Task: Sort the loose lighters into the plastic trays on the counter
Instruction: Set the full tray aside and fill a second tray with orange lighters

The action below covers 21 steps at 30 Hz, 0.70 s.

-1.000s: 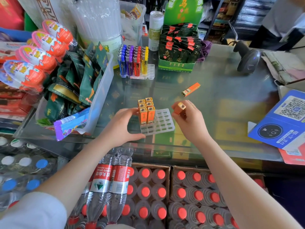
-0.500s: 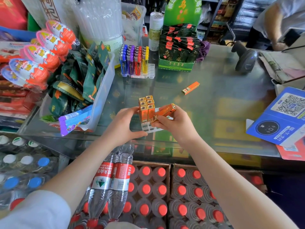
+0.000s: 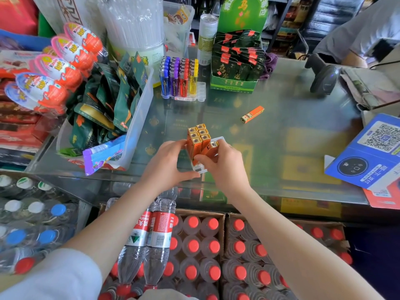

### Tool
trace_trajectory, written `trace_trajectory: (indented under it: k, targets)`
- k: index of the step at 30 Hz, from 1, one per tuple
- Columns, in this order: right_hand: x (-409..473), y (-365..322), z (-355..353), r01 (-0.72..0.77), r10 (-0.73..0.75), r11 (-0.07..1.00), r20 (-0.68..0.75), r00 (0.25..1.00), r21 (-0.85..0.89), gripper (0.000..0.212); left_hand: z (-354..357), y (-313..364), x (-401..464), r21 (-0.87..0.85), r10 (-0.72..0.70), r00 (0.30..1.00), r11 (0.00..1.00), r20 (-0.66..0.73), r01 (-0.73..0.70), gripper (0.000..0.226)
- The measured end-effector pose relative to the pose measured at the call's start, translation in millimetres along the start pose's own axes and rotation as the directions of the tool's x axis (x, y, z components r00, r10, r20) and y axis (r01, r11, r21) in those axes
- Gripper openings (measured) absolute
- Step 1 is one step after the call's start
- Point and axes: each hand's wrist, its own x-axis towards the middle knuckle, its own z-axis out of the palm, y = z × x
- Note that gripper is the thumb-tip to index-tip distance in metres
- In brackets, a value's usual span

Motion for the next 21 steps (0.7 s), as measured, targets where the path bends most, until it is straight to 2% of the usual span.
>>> trace_trajectory:
  k: [7, 11, 14, 18, 21]
  targets:
    - [3, -18, -1, 0.014, 0.001, 0.92, 0.037, 0.999, -0.392, 0.038, -1, -2, 4, 0.009, 0.002, 1.0, 1.0, 0.007, -0.002, 0.069]
    - [0, -19, 8, 0.025, -0.018, 0.869, 0.02, 1.0, -0.494, 0.04, -1, 0, 7, -0.019, 0.0, 1.0, 1.0, -0.007, 0.0, 0.066]
    - [5, -12, 5, 0.029, -0.02, 0.889, 0.024, 1.0, -0.458, 0.038, 0, -1, 10, -0.004, 0.004, 1.0, 1.0, -0.005, -0.004, 0.068]
    - [19, 11, -16, 0.108, -0.091, 0.986, 0.137, 0.986, -0.128, 0.032, -3, -5, 15, 0.02, -0.01, 0.999, 1.0, 0.042, 0.009, 0.075]
    - [40, 33, -40, 0.175, -0.161, 0.982, 0.174, 0.972, -0.067, 0.018, -5, -9, 20, 0.024, -0.001, 0.996, 1.0, 0.088, -0.001, 0.077]
